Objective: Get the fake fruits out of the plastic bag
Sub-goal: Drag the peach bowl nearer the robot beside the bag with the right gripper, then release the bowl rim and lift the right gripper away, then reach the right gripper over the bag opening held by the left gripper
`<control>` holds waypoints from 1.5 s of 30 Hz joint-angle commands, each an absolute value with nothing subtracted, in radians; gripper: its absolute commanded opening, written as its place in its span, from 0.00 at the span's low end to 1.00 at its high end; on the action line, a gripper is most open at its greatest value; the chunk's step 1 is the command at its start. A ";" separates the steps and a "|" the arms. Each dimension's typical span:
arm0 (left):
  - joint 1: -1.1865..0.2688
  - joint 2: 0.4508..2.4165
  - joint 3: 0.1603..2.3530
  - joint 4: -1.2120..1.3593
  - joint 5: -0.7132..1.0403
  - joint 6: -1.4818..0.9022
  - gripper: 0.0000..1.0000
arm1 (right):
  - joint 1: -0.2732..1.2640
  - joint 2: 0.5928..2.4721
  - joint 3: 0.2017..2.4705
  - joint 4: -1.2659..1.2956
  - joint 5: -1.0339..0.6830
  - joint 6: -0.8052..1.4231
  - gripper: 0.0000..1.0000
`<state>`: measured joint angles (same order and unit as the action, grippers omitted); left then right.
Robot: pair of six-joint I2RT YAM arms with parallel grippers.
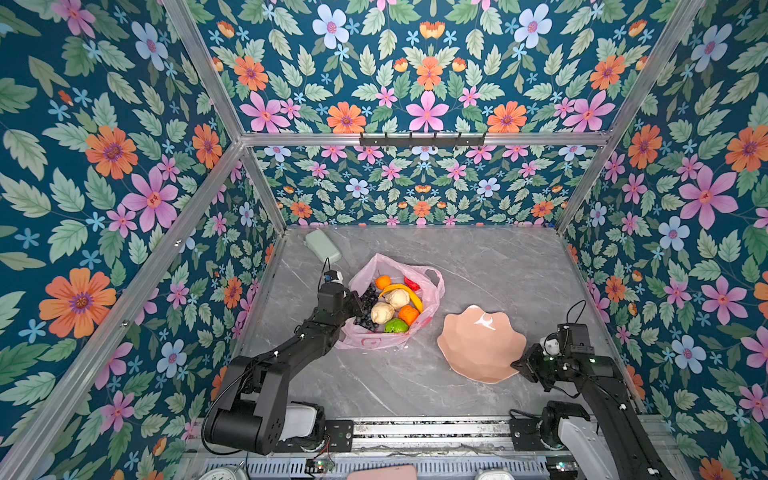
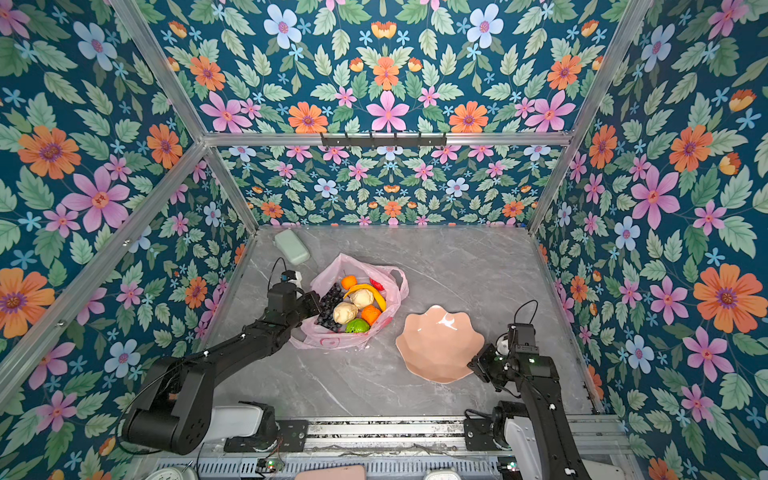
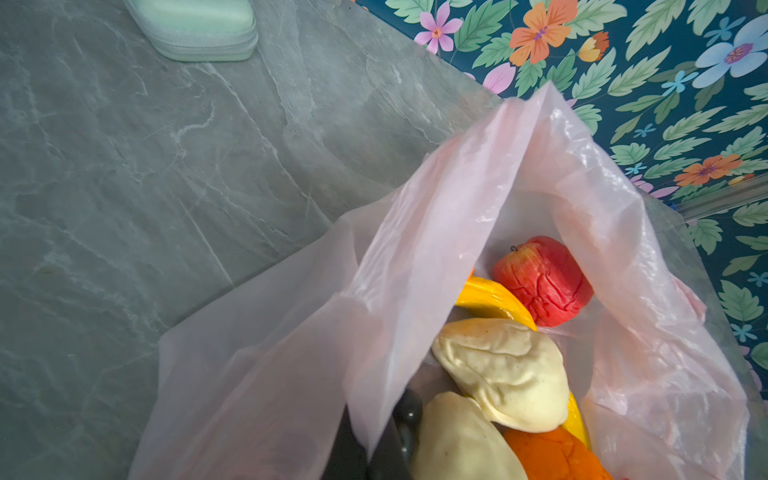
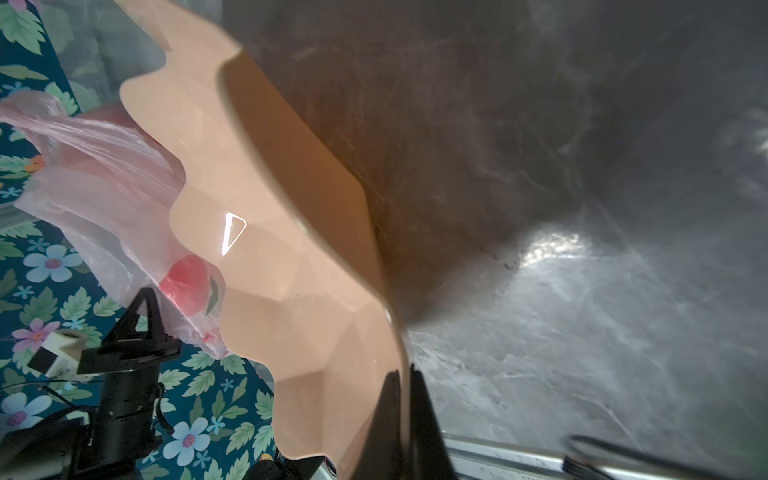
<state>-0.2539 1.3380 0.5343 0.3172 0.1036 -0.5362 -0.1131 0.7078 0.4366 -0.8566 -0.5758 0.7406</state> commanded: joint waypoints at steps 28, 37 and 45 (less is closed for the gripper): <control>-0.253 1.308 0.549 0.307 0.124 -0.525 0.00 | -0.093 0.673 0.681 -1.022 -0.252 0.820 0.76; -0.254 1.312 0.566 0.291 0.169 -0.515 0.00 | 0.120 0.904 0.878 -0.845 -0.097 0.750 0.77; -0.255 1.296 0.565 0.265 0.199 -0.519 0.00 | 0.459 1.340 1.128 -0.621 -0.013 0.618 0.86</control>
